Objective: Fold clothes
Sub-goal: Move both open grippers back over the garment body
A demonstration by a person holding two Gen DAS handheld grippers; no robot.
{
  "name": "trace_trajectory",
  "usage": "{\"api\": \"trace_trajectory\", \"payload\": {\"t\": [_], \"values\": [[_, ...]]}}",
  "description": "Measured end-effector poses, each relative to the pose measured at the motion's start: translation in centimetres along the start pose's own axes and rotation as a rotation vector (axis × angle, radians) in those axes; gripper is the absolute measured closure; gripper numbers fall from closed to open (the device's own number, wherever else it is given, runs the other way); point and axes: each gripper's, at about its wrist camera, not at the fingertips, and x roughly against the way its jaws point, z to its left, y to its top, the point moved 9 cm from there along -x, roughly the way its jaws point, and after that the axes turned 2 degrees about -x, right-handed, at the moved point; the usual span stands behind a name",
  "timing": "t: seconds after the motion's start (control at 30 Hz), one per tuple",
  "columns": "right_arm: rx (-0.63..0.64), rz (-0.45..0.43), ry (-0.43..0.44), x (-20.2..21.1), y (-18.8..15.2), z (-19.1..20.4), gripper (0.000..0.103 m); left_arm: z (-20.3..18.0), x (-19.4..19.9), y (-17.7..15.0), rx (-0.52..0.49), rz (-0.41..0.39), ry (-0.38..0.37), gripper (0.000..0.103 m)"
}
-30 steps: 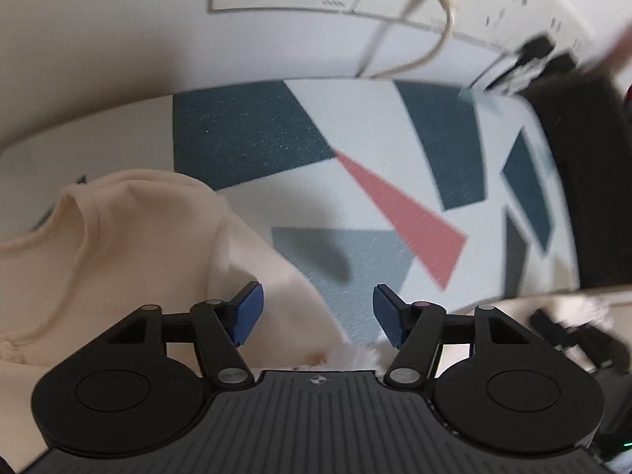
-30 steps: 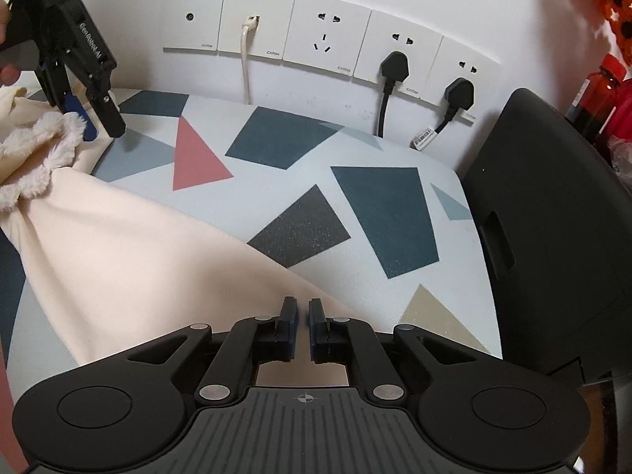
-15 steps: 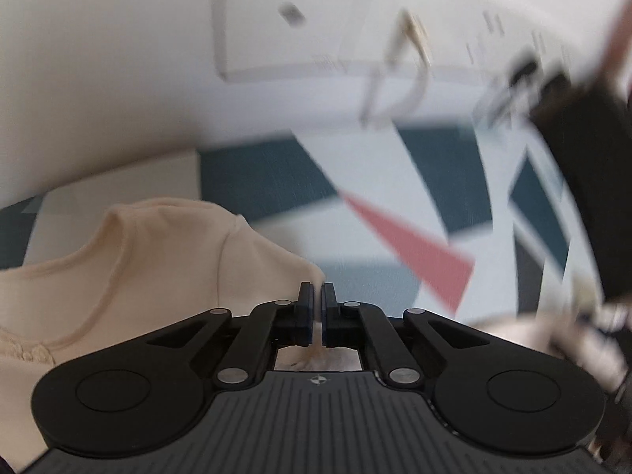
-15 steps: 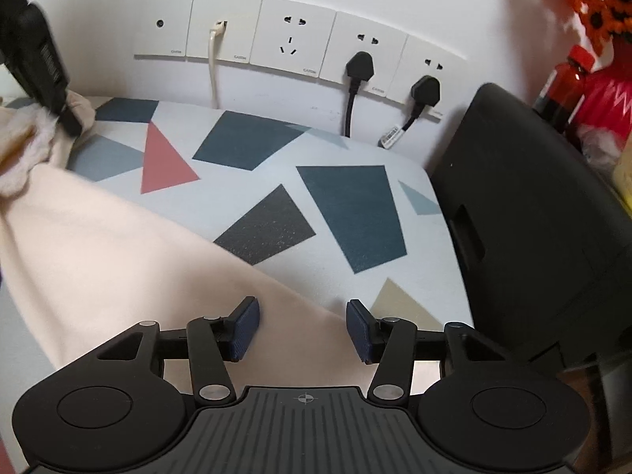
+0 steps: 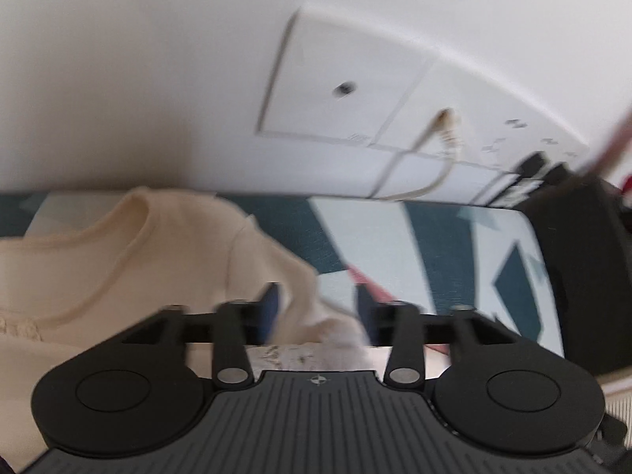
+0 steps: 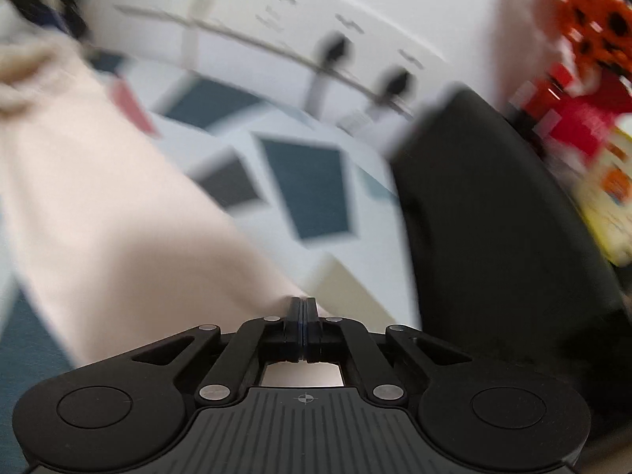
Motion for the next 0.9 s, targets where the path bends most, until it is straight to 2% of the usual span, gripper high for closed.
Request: {"api": "trace_trajectory", "payload": {"t": [0.07,0.13,0.2,0.33,0.43,0.5,0.57,0.67,0.77,0.83,0.9], "values": [[-0.075,0.01,0.006,0.3,-0.4,-1.2,0.101,-0.8,1.8,0.3,-0.072,-0.046,-0.019,0.038],[-0.165,-0.018,0.022,1.8,-0.4,-2.4,0.094,-1.1,3.7,0.0,-0.129,-0.093,-0.014,0.033],[-0.285,-0.076,0.034,4.2,-0.3,-3.8,0.072,-1.1,5.3,-1.3,-0.198,-0.129,0.007,0.032],[-0.602,-0.176,-0.005,9.2,-2.3,-8.0,0.063,-0.6,6.1,-5.5,-0.32,-0.151,0.086,0.032],[-0.875,-0.175,-0.04,10.5,-6.3,-11.8,0.055,0.5,6.0,-7.8,-0.34,-0.174,0.151,0.032],[-1.042,-0.126,-0.034,10.2,-9.6,-13.4,0.054,1.6,5.5,-8.5,-0.303,-0.17,0.177,0.032],[-1.147,-0.071,-0.029,9.3,-12.4,-13.8,0.054,2.5,4.7,-9.0,-0.254,-0.144,0.174,0.032],[-1.254,-0.024,0.007,7.9,-14.6,-13.6,0.049,2.7,3.2,-9.6,-0.241,-0.115,0.181,0.032],[-1.296,-0.011,0.025,7.0,-14.9,-13.0,0.049,2.8,2.2,-10.1,-0.228,-0.11,0.187,0.031],[-1.271,-0.023,-0.018,7.2,-14.3,-12.7,0.049,2.9,2.6,-9.9,-0.212,-0.114,0.184,0.031],[-1.222,-0.072,-0.051,8.2,-12.6,-12.5,0.049,3.2,3.8,-9.4,-0.197,-0.133,0.179,0.031]]}}
